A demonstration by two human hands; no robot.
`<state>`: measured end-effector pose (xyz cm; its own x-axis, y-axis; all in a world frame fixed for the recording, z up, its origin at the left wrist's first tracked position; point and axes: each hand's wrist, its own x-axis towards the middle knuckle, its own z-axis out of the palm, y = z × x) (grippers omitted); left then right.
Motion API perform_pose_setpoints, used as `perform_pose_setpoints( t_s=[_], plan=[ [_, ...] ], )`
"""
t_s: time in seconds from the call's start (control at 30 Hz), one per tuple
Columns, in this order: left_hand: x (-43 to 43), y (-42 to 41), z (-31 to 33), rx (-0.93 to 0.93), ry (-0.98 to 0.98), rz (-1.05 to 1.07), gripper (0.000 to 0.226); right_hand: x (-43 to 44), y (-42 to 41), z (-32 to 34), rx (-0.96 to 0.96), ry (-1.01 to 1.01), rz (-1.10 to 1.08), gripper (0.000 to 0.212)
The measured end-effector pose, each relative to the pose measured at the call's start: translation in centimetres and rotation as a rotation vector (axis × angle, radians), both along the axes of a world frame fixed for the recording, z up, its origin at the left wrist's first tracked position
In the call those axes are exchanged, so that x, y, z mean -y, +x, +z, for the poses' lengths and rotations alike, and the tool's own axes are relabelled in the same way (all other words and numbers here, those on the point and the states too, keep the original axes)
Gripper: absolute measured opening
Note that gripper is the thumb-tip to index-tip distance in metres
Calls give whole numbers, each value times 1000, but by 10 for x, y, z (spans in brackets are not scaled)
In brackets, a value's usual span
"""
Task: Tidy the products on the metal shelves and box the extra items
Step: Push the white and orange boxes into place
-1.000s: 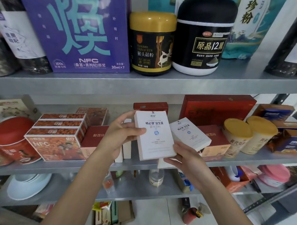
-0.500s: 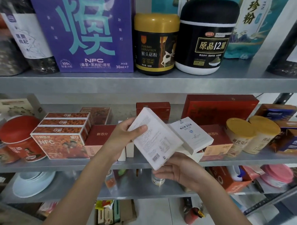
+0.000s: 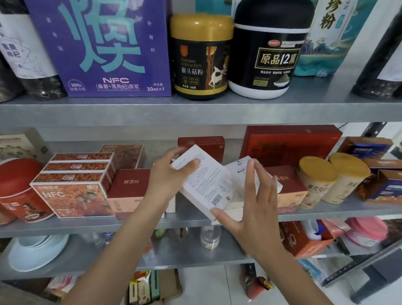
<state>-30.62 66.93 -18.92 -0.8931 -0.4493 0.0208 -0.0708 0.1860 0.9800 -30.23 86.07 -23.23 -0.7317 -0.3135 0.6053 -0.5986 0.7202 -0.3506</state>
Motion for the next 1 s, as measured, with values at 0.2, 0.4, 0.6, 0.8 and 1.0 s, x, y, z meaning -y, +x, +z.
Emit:
perform_pose_setpoints(
  t_s=[0.2,0.4,0.6,0.8,1.0],
  plan=[
    [-26,-10,-1,56,-4,-83,26,-9,-4,-7,-41,197,26,68],
    [-44,-19,-2,160,392,-253,52,-46,-55,11,231,-337,34,34],
    [-63,-38,-35,381,583,-190,12,-69,-121,3,736,-359,-187,34],
    [-71,-53,-50,439,645,-150,23,-58,-148,13,1022,-272,-256,46],
    [-77,-64,-50,492,650,-154,42,-41,-139,13,1205,-240,-145,38]
  ],
)
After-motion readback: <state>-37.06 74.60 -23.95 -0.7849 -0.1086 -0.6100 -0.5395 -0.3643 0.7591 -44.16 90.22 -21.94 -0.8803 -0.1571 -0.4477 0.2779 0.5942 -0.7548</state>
